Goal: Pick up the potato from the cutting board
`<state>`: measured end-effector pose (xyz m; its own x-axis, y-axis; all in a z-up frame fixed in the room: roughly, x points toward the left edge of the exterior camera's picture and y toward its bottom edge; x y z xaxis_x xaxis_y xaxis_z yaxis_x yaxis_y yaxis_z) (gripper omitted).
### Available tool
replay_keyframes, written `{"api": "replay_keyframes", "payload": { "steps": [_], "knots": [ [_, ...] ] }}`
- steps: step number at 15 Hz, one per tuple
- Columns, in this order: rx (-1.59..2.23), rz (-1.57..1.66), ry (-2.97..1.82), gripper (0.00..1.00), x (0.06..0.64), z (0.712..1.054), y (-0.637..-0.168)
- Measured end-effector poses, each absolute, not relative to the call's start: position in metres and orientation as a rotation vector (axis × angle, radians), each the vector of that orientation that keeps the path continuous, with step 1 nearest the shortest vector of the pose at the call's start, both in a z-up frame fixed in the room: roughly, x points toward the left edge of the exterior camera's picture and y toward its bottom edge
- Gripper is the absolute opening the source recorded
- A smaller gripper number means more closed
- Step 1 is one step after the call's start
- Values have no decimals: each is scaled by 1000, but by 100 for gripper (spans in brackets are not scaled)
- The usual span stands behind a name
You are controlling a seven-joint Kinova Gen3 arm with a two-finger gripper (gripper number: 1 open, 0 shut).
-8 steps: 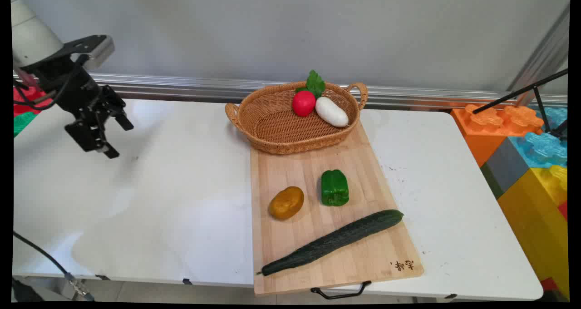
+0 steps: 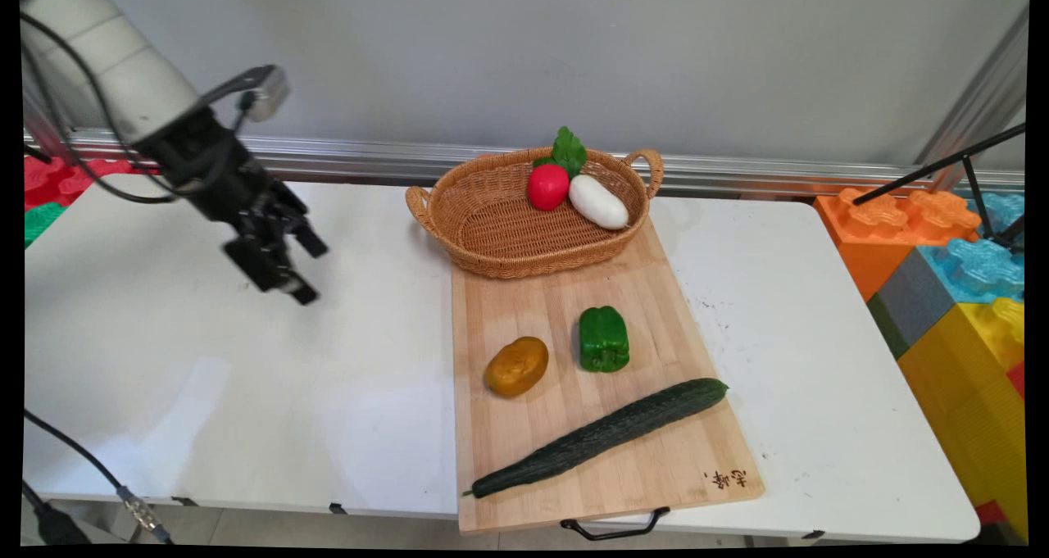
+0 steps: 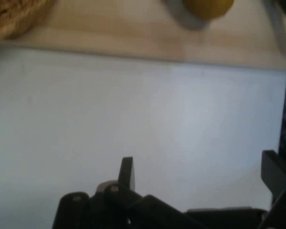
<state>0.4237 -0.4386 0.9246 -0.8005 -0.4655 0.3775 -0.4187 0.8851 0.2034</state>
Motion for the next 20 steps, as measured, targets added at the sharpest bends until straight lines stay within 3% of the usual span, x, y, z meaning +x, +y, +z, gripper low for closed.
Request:
{"api": "replay_keyframes", "payload": {
  "steps": [8, 20],
  "knots": [
    [945, -191, -2504, 100, 314, 888, -425],
    [945, -126, -2361, 100, 249, 795, -424]
  ]
}}
